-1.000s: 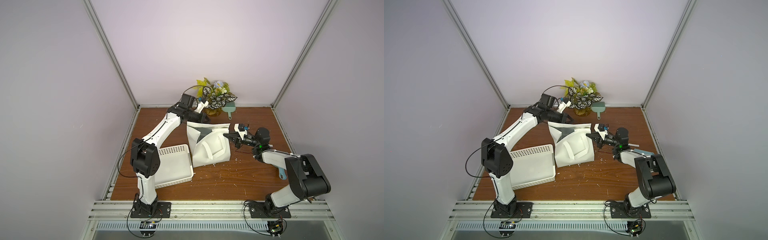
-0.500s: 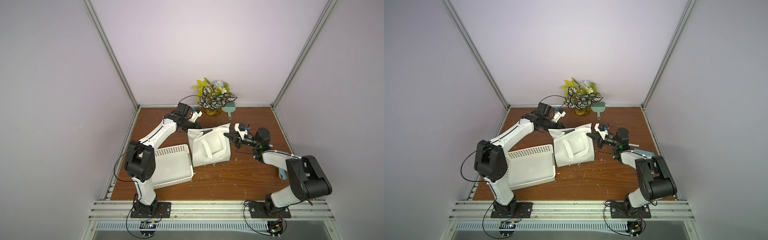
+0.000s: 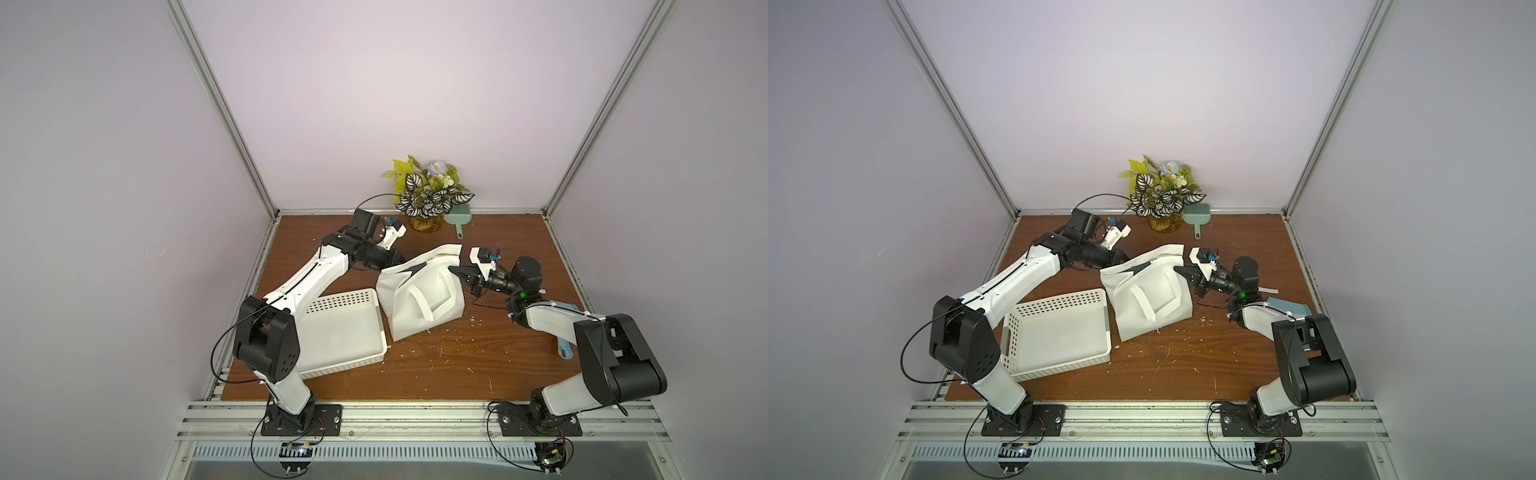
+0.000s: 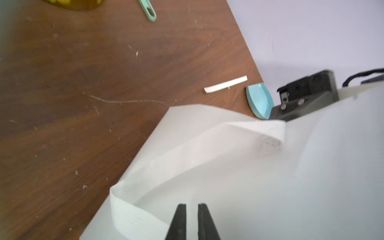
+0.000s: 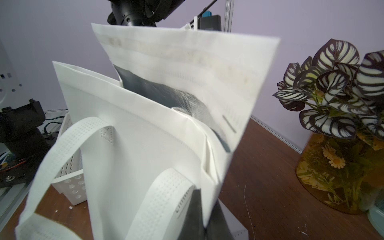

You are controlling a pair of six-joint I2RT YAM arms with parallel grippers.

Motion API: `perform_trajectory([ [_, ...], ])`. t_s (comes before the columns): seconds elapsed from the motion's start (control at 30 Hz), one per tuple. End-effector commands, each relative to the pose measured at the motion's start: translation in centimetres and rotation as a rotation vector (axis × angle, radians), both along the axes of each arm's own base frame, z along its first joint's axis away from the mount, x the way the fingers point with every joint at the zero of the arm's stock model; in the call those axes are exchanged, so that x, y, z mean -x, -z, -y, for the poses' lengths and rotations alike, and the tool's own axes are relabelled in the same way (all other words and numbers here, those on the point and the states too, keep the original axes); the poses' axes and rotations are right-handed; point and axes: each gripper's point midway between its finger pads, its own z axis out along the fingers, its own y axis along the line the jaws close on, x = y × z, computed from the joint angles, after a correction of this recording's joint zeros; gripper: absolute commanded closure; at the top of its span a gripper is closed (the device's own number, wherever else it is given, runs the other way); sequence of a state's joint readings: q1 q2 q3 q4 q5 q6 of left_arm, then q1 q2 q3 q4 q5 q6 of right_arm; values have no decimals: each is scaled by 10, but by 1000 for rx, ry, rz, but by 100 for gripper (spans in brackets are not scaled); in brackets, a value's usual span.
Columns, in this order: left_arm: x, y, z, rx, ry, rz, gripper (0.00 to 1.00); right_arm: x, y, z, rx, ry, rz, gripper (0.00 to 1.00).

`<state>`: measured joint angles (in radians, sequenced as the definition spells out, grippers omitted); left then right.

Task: Place the ice pack in the delivery bag
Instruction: Close the delivery bag at the center of the board, then seal the delivery bag at the center of the board.

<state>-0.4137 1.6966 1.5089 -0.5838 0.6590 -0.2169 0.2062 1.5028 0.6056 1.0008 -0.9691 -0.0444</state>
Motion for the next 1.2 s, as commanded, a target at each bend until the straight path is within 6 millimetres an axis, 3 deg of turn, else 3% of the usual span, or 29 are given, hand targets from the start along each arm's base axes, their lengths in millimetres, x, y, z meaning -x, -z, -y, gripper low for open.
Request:
perform_trajectory([
  [0.0, -33, -41, -5, 33, -35, 125, 75, 1, -17, 3, -15, 10, 64, 100],
  [0.1, -49, -51, 5, 52, -21, 150, 67, 2, -17, 2, -16, 2, 63, 100],
  [0.27, -61, -46, 29, 67, 53, 165, 58, 3, -18, 2, -15, 4, 61, 100],
  [0.43, -53, -50, 61, 107, 153, 180, 49, 3, -17, 2, -12, 5, 60, 100],
  [0.73, -20, -63, 97, 176, 265, 153, 41, -2, -13, 3, -7, 21, 48, 100],
  [0.97, -5, -63, 100, 166, 295, 165, 32, -3, -13, 3, -4, 25, 49, 100],
  [1.17, 5, -51, 96, 132, 310, 174, 35, -4, -13, 3, -4, 29, 46, 100],
])
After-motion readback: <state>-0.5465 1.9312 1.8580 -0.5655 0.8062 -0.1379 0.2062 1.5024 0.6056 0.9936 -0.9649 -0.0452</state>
